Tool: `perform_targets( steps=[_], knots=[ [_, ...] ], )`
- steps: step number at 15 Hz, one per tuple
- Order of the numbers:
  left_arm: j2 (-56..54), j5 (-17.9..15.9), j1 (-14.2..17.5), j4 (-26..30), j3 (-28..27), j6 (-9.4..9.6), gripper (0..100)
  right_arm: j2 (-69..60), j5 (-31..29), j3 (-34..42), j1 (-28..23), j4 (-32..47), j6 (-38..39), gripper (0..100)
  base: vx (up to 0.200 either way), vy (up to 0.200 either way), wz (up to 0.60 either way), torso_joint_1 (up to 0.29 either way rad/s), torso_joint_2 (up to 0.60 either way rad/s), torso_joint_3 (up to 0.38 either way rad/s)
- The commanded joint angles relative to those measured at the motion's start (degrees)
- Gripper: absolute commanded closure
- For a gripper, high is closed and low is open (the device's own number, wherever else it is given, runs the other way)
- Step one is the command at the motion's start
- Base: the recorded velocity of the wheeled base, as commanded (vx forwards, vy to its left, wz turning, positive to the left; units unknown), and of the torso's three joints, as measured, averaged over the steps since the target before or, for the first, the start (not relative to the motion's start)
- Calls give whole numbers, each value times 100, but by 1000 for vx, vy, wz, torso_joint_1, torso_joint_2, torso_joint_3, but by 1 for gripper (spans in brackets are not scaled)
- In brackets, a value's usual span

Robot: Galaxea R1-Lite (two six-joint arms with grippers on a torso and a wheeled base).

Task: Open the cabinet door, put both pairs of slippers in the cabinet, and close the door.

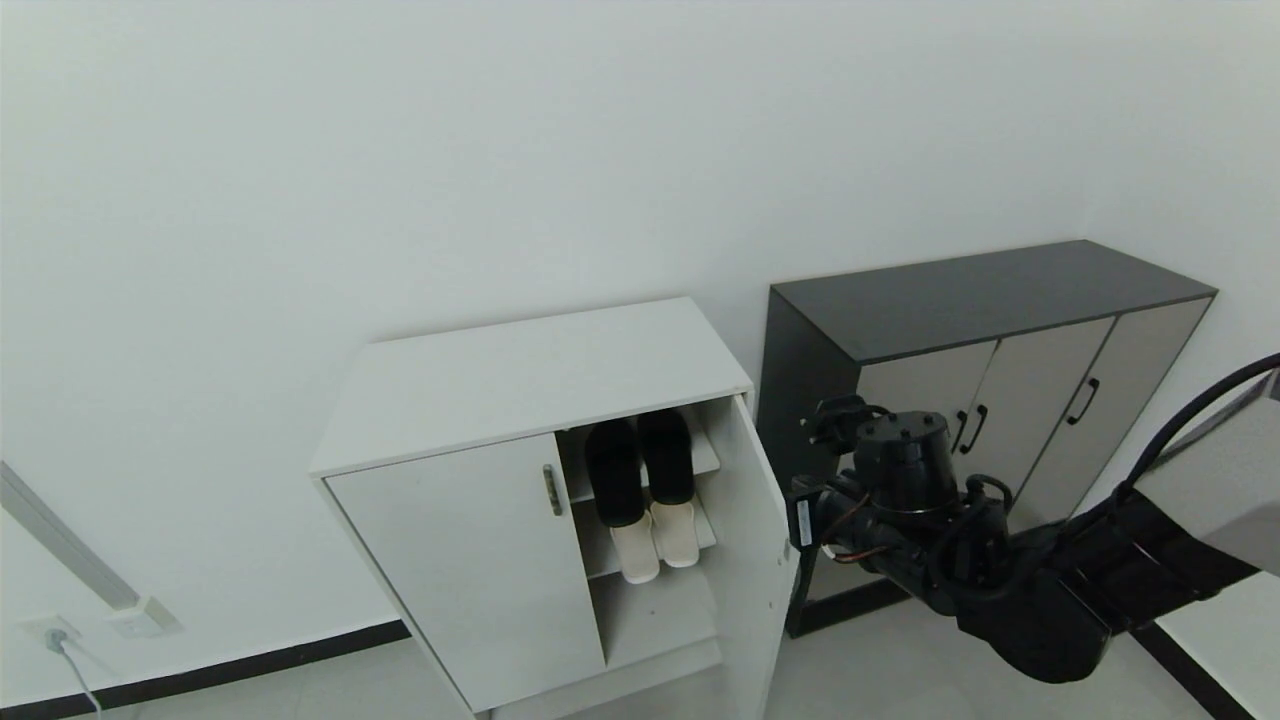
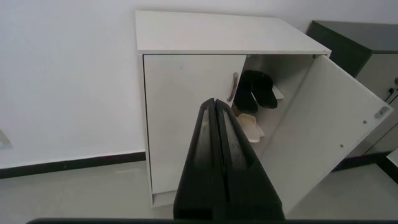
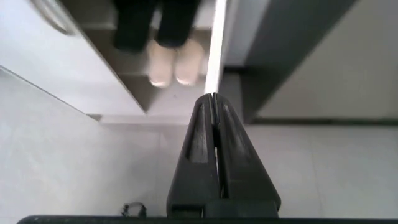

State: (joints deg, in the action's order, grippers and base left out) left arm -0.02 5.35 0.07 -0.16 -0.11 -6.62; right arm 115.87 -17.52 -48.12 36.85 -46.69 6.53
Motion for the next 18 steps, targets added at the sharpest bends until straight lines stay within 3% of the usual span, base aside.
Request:
perform_targets(
  steps=[1,9,15,18],
  knots=[
    [2,1,1,-2,2,-6,100,-109,-6,127,24,-95,-29,100,0,0,0,0,0,0],
    [2,10,1,-2,2,-6,100,-100,3,285,24,-376,-205,100,0,0,0,0,0,0],
    [2,10,1,-2,-7,-6,100,-117,47,426,-20,-385,-275,100,0,0,600,1,2,0],
    [2,10,1,-2,2,-6,100,-135,293,672,-266,-666,-442,100,0,0,0,0,0,0]
  ],
)
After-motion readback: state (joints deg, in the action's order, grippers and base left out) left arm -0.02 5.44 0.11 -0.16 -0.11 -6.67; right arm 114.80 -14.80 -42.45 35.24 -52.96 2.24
